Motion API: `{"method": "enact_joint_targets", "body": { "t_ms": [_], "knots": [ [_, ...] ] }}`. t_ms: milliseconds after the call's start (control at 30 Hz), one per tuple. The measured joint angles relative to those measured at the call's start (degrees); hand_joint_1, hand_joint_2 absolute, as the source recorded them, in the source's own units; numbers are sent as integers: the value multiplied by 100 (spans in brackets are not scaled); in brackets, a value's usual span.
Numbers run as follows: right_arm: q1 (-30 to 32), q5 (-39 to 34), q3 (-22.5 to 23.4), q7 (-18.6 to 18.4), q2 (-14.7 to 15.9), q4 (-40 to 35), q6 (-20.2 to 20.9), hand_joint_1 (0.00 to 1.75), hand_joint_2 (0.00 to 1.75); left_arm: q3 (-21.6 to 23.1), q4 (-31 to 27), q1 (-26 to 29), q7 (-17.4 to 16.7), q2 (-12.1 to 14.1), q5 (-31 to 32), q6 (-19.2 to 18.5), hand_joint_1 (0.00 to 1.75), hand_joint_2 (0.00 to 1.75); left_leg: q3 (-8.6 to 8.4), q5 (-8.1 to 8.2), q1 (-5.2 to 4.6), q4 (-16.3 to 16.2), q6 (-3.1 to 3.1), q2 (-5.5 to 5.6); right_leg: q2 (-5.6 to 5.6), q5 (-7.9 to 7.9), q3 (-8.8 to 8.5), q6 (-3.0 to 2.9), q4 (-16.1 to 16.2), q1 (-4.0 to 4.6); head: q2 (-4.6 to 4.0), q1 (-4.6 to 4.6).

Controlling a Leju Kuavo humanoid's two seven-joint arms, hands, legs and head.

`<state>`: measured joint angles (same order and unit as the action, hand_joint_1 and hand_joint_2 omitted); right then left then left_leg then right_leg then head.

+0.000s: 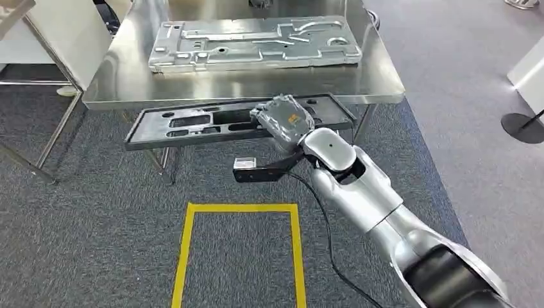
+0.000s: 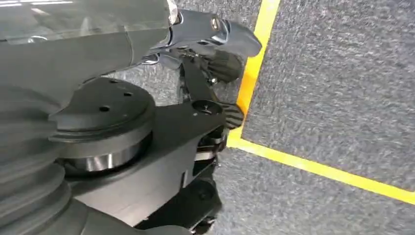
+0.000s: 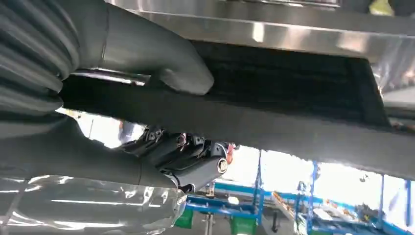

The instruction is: Take the parts from the cabinet and place them on the table.

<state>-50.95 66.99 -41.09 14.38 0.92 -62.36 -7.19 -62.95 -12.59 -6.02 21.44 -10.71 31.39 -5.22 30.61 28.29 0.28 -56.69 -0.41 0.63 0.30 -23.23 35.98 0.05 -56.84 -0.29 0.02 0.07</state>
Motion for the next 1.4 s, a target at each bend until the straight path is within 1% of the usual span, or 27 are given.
{"method": "enact_joint_targets", "body": {
  "t_ms": [33,67,133,167,200,233,267,333,400,500,533,567,600,667,700,900,967,1000,1033,1067,1100,1133,1200,1267,1300,1333,1400],
  "knots": [
    [3,31,2,2,-4,13,2,175,175,0,-2,7,4,7,2,0,0,175,19,46,32,-84,-24,-15,1,0,-74,-24,58,-28,0,11],
    [-12,53,2,7,-4,35,2,175,175,0,-2,3,7,7,2,0,0,175,153,170,31,-370,-49,-24,-5,-26,-116,-68,71,-32,0,-29],
    [-12,107,2,33,-9,78,0,175,175,2,-2,4,4,6,4,-2,0,175,678,538,49,-1296,-96,-24,-4,-79,-168,-100,70,-25,0,-33],
    [-1,135,4,54,-7,115,0,175,175,2,-2,8,2,4,7,0,0,175,950,647,51,-1724,-114,-24,-2,-110,-196,-103,66,-22,-2,-24],
    [17,157,4,66,-7,151,0,175,175,2,-2,14,0,4,20,-2,0,175,1137,617,53,-1943,-128,-25,2,-145,-232,-99,61,-21,0,-33],
    [32,177,4,76,-7,183,-2,175,175,2,-2,21,-2,7,26,0,0,175,1174,406,58,-1837,-134,-26,8,-192,-289,-92,54,-22,0,-28],
    [35,190,4,79,-7,210,-4,175,175,2,-2,22,-2,7,41,0,0,175,1070,109,64,-1489,-132,-28,16,-240,-351,-80,44,-24,-2,-33],
    [16,199,33,81,-7,249,-4,175,175,2,-2,12,-7,7,52,0,0,175,654,-601,79,-379,-108,-32,19,-364,-491,-32,21,-29,0,-33],
    [-28,210,48,79,-2,288,-4,175,175,4,4,6,-26,-2,59,0,0,175,525,-464,44,-110,-17,-24,39,-412,-471,30,-13,12,0,-46],
    [-44,227,105,79,0,306,-2,175,175,4,4,-1,-48,-2,63,-2,0,175,535,-424,33,-141,106,-15,35,-443,-488,127,29,6,-2,-15],
    [-56,238,125,83,-2,304,2,175,175,4,4,-1,-55,-7,68,-2,0,175,483,-427,67,-95,144,-16,29,-485,-492,162,-9,-19,0,-24],
    [-81,243,151,90,-2,306,4,175,175,4,4,-11,-55,-11,70,-4,0,175,450,-407,64,-85,177,-17,9,-576,-395,191,-240,-22,-2,11],
    [-110,243,166,94,-2,312,7,175,175,4,4,-30,-57,-11,70,-4,0,175,439,-389,64,-86,203,-22,8,-739,-191,211,-614,-25,0,18],
    [-125,243,192,92,-2,343,11,175,175,4,4,-49,-68,-11,70,-4,0,175,398,-340,58,-89,230,-22,6,-1091,420,244,-1639,-34,-2,18],
    [-119,245,192,92,0,361,22,175,175,4,4,-43,-72,-11,70,-4,0,175,371,-317,57,-91,228,-20,5,-1101,603,247,-1885,-39,0,17],
    [-117,245,192,92,2,367,22,175,175,4,4,-40,-72,-11,70,-4,0,175,362,-310,56,-91,228,-18,5,-1081,637,248,-1916,-40,0,17],
    [-116,249,192,92,2,393,31,175,175,4,4,-35,-81,-11,70,-4,0,175,306,-273,56,-90,223,-12,4,-872,680,239,-1813,-43,-2,15],
    [-117,251,194,94,2,400,33,175,175,4,4,-35,-85,-11,72,-4,0,175,268,-248,56,-90,218,-7,4,-677,618,226,-1595,-43,0,18],
    [-143,251,201,100,0,400,33,175,175,4,4,-42,-87,-17,72,-4,0,175,128,-158,45,-89,195,2,0,37,179,147,-452,-33,0,24],
    [-193,254,210,103,-15,420,37,175,175,4,4,-61,-98,-42,72,-4,0,175,93,-72,46,-58,63,-3,-11,16,22,19,-42,55,0,7],
    [-197,254,232,103,-22,430,37,175,175,7,2,-64,-103,-42,94,-4,0,175,67,-25,21,-40,-6,-17,7,31,-66,-16,67,-26,0,-4],
    [-209,254,240,107,-24,443,44,175,175,9,4,-67,-103,-42,100,-4,0,175,83,24,30,-162,-21,-27,4,20,-120,-35,105,-19,0,7],
    [-227,245,240,116,-24,457,42,175,175,9,4,-79,-105,-44,107,-4,0,175,279,202,41,-536,-38,-27,-1,-4,-149,-72,106,-24,0,-33],
    [-214,229,243,153,-20,492,28,175,175,15,4,-79,-116,-42,138,-4,0,175,810,550,52,-1460,-73,-28,-1,-59,-201,-95,104,-17,0,-20],
    [-193,221,243,179,-15,524,26,175,175,24,4,-69,-125,-42,164,-2,0,175,1050,613,52,-1824,-89,-28,0,-88,-228,-96,99,-15,0,-26],
    [-164,212,243,192,-11,549,22,175,175,31,4,-60,-125,-42,173,-2,0,175,1184,519,54,-1928,-99,-29,4,-123,-266,-93,94,-15,0,-22],
    [-142,201,243,221,11,601,20,175,175,37,4,-67,-144,-42,192,-2,0,175,1035,-26,68,-1347,-101,-30,16,-207,-359,-74,72,-19,-2,-24]
  ]
}}
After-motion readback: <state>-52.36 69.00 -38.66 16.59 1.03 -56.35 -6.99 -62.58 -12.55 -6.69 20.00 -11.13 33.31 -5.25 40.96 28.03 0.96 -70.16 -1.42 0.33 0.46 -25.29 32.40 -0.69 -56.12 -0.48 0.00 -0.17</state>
